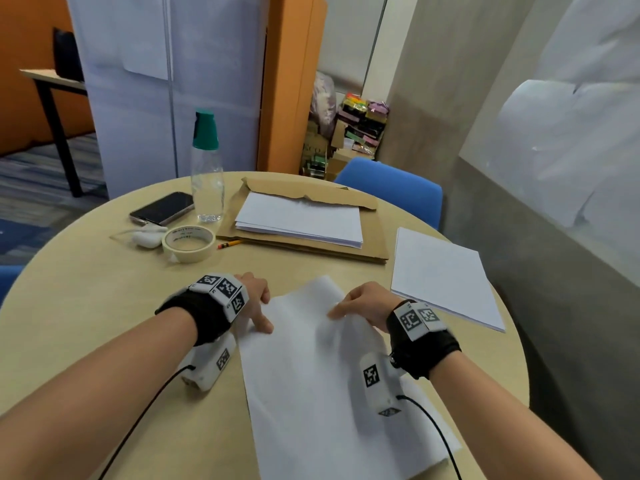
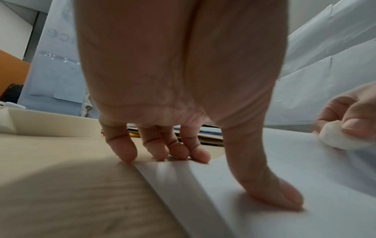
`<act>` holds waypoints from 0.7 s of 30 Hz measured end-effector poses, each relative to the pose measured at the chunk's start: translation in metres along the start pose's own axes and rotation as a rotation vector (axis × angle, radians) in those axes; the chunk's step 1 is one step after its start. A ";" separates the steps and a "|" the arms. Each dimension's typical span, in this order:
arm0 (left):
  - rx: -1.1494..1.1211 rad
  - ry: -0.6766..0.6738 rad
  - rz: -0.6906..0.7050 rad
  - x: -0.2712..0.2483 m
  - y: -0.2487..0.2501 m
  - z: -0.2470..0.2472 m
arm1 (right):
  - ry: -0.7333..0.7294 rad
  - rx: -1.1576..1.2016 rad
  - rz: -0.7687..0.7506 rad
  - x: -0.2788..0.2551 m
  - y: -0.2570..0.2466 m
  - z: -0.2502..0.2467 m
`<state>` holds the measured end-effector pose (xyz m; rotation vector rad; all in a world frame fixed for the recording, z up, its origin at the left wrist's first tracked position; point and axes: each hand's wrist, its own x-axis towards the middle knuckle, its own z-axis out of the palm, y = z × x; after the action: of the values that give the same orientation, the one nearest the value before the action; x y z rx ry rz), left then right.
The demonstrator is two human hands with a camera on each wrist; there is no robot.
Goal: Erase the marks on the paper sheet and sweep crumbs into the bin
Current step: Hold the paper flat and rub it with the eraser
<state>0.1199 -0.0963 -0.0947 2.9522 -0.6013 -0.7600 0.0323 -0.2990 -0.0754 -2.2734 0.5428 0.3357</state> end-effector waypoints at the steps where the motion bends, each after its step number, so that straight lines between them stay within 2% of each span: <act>1: -0.018 0.002 0.003 0.001 0.000 0.000 | 0.012 0.038 -0.002 0.000 0.000 -0.001; 4: -0.068 0.026 -0.001 0.002 0.000 0.001 | 0.007 0.122 0.019 -0.004 0.001 -0.006; 7: -0.105 0.082 -0.011 0.003 -0.003 0.004 | 0.061 0.119 -0.025 -0.007 0.001 -0.012; 9: -0.150 0.144 -0.028 0.002 -0.005 0.004 | 0.125 0.171 -0.110 -0.007 0.000 -0.017; 12: -0.342 0.203 -0.073 0.000 -0.010 -0.007 | 0.212 0.335 -0.271 -0.008 -0.002 -0.028; 16: -0.568 0.224 -0.112 -0.002 -0.019 -0.028 | 0.289 0.515 -0.412 -0.012 -0.006 -0.051; 19: -0.606 0.179 -0.153 -0.006 -0.018 -0.022 | 0.277 0.608 -0.377 -0.012 -0.005 -0.056; 21: -0.859 0.139 -0.129 -0.005 -0.013 -0.016 | 0.220 0.728 -0.376 -0.013 -0.007 -0.051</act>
<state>0.1276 -0.0835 -0.0799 2.2195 -0.0329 -0.6016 0.0284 -0.3288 -0.0312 -1.6504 0.2671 -0.2703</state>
